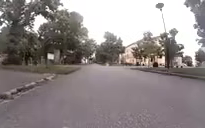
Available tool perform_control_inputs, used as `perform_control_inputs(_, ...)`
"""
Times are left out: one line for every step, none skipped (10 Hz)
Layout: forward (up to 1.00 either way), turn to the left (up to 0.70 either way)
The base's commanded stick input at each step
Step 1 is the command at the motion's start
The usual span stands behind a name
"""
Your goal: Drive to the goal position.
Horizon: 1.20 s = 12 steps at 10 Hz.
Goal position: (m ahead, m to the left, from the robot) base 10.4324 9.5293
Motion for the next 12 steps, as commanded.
perform_control_inputs(0.70,0.00)
perform_control_inputs(0.70,0.00)
perform_control_inputs(0.70,0.00)
perform_control_inputs(0.70,0.00)
perform_control_inputs(0.70,0.00)
perform_control_inputs(0.70,0.00)
perform_control_inputs(0.70,0.00)
perform_control_inputs(0.70,0.00)
perform_control_inputs(0.70,0.00)
perform_control_inputs(0.70,0.00)
perform_control_inputs(0.70,0.00)
perform_control_inputs(0.70,0.00)
